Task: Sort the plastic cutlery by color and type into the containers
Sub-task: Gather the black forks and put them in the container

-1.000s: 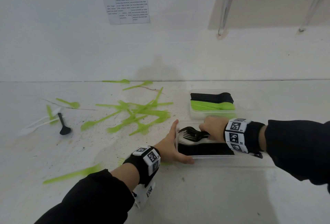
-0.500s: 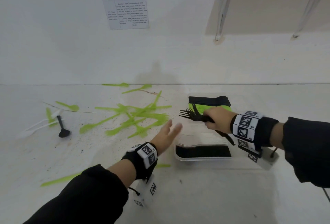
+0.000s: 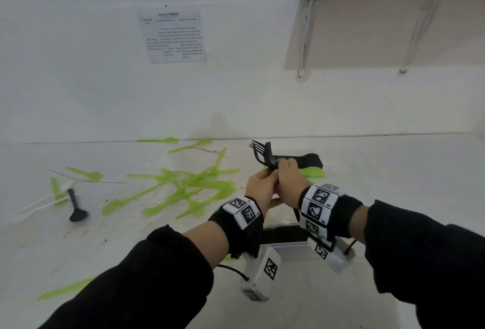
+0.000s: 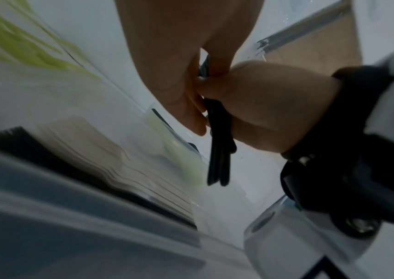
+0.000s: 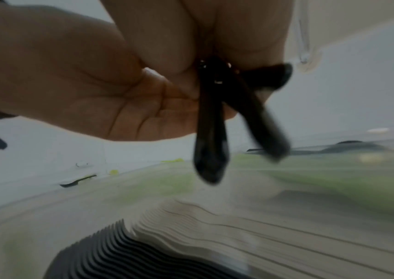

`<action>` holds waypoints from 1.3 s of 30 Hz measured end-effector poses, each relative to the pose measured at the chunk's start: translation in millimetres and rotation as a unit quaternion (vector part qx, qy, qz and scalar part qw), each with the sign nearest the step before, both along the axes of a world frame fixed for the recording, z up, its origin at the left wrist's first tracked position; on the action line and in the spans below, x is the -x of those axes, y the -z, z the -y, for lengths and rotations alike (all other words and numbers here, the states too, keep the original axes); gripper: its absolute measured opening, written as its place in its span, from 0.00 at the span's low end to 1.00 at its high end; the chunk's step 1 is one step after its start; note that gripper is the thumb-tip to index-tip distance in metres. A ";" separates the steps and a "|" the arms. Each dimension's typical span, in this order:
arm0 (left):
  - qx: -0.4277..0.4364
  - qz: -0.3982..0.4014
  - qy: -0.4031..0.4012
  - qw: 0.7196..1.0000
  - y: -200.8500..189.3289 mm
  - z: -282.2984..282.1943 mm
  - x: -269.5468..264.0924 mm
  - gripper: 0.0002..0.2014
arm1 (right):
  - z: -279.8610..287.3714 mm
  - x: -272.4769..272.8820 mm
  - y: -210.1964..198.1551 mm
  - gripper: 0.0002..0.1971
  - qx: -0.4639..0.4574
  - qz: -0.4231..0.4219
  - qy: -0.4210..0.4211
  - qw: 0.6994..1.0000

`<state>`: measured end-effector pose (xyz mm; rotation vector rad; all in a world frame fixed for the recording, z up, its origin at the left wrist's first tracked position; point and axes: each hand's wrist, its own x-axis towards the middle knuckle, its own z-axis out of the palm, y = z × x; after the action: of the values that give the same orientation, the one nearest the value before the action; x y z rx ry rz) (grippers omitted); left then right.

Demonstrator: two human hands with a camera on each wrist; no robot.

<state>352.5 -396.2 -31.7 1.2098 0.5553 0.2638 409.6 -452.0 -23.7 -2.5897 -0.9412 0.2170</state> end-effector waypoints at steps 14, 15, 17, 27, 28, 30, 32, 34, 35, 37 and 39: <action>0.084 0.016 -0.025 0.996 8.1 -1.0 9.4 0.13 | 11.1 7.0 -16.0 0.29 -0.053 -0.095 -0.024 0.994; 0.082 0.022 -0.025 0.996 8.5 -1.5 10.2 0.13 | 11.5 7.9 -15.9 0.28 -0.063 -0.093 -0.029 0.993; 0.076 0.032 -0.033 0.996 8.9 -2.5 11.4 0.14 | 11.7 10.1 -15.6 0.27 -0.092 -0.092 -0.037 0.991; 0.096 0.034 -0.088 0.991 12.1 0.7 13.9 0.16 | 12.5 13.3 -11.4 0.20 -0.184 -0.162 -0.009 0.969; 0.102 0.032 -0.093 0.990 11.8 0.9 13.1 0.17 | 12.1 13.9 -10.6 0.20 -0.185 -0.166 -0.011 0.969; 0.100 0.029 -0.098 0.990 11.3 1.8 11.8 0.17 | 10.8 14.6 -8.5 0.20 -0.180 -0.164 -0.013 0.970; 0.107 0.030 -0.097 0.989 11.2 4.7 12.5 0.16 | 9.3 14.7 -6.1 0.19 -0.168 -0.160 -0.007 0.973; 0.121 0.038 -0.094 0.988 12.7 8.1 13.1 0.15 | 8.5 14.0 -4.0 0.20 -0.165 -0.167 -0.003 0.972; 0.128 0.044 -0.096 0.986 14.1 9.2 13.0 0.13 | 8.2 13.9 -2.9 0.20 -0.166 -0.168 -0.002 0.972; 0.141 0.056 -0.108 0.982 15.7 10.0 12.4 0.12 | 7.8 13.6 -1.8 0.18 -0.176 -0.164 -0.002 0.971; 0.153 0.069 -0.116 0.979 16.4 8.8 12.1 0.13 | 7.4 14.0 -1.6 0.15 -0.189 -0.166 0.001 0.968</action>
<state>340.4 -404.9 -48.2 0.8228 0.5920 0.4397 395.6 -459.3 -22.1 -2.1209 -0.7697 0.4115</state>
